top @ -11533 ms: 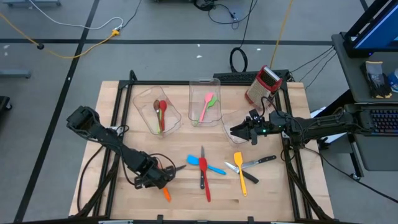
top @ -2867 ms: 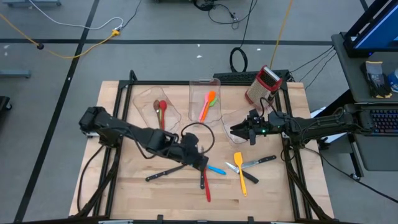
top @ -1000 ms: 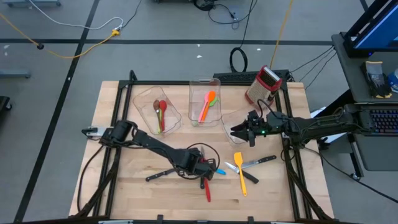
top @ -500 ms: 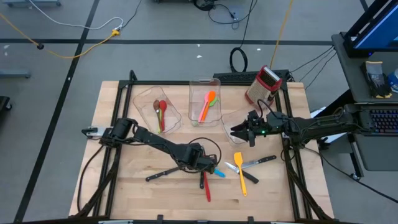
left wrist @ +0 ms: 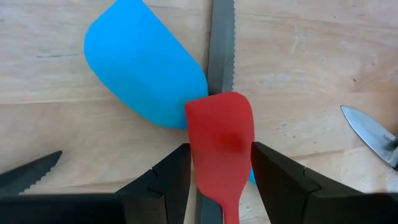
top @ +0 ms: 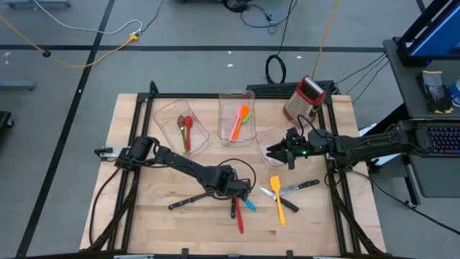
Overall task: Pick & Place Kitchen Items
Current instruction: Put the red silicone spatula into the middle bin
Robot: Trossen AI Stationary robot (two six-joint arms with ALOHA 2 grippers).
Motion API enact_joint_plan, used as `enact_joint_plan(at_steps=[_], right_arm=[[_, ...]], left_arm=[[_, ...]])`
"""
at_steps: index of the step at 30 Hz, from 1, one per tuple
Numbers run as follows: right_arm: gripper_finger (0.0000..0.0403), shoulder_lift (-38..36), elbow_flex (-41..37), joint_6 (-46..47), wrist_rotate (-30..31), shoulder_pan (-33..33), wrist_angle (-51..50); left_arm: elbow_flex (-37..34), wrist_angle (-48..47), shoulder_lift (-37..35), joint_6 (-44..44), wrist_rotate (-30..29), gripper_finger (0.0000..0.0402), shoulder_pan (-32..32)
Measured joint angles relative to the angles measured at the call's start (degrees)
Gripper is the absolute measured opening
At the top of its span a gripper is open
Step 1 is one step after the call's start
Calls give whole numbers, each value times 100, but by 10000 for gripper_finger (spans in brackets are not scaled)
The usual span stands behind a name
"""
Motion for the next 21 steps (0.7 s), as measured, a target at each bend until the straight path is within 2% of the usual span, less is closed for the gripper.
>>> enact_joint_plan(at_steps=[3,13,21], right_arm=[[171,0,0,0,0,0,0],[171,0,0,0,0,0,0],[171,0,0,0,0,-1,1]], left_arm=[[0,2,0,0,-3,159,0],[0,9,-11,118,-66,66,0],[2,15,-12,116,-208,21,0]])
